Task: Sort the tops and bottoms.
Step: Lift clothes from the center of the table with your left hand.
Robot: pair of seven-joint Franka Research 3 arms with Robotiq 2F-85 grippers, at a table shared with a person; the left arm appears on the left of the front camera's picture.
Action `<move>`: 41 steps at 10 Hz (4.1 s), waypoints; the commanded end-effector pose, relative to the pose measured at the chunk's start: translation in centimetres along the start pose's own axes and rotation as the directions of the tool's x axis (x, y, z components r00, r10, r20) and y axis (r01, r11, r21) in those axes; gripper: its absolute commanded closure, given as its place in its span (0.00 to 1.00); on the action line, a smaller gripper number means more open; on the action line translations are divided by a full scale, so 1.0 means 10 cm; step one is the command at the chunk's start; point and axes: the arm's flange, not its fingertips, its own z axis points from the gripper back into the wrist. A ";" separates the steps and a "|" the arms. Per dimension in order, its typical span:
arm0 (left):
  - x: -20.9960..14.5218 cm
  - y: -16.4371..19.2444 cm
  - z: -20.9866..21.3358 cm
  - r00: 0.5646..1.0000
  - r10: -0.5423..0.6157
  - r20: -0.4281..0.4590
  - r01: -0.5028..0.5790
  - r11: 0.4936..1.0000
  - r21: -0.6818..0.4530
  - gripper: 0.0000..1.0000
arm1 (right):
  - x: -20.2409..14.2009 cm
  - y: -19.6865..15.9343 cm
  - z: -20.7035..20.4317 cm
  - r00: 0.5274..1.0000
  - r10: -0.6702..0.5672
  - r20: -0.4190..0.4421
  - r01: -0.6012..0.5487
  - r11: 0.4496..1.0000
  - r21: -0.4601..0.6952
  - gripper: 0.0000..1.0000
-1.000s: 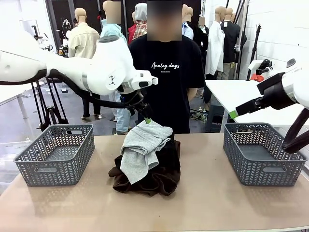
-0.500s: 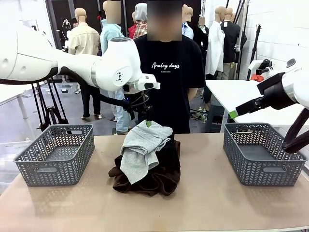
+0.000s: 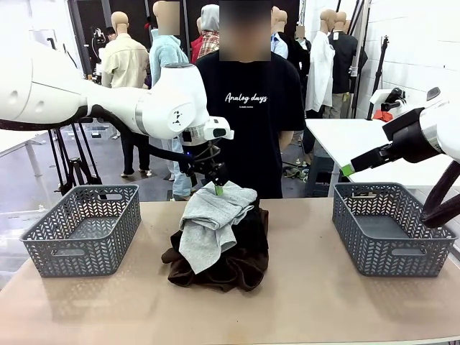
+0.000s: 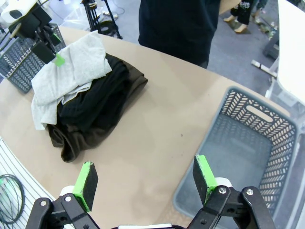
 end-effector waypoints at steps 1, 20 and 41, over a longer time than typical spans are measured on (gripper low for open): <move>-0.02 0.03 -0.07 0.999 0.028 -0.028 -0.029 0.999 -0.031 0.00 | 0.00 0.00 -0.02 1.000 -0.013 0.007 0.013 1.000 0.011 0.00; -0.04 0.01 -0.10 0.991 0.045 -0.123 -0.053 0.996 -0.066 1.00 | 0.00 0.00 -0.02 1.000 -0.013 0.007 0.013 1.000 0.011 0.00; 0.15 -0.79 2.79 0.924 -0.176 0.340 0.078 0.956 0.284 1.00 | 0.00 0.00 -0.02 1.000 -0.013 0.007 0.013 1.000 0.011 0.00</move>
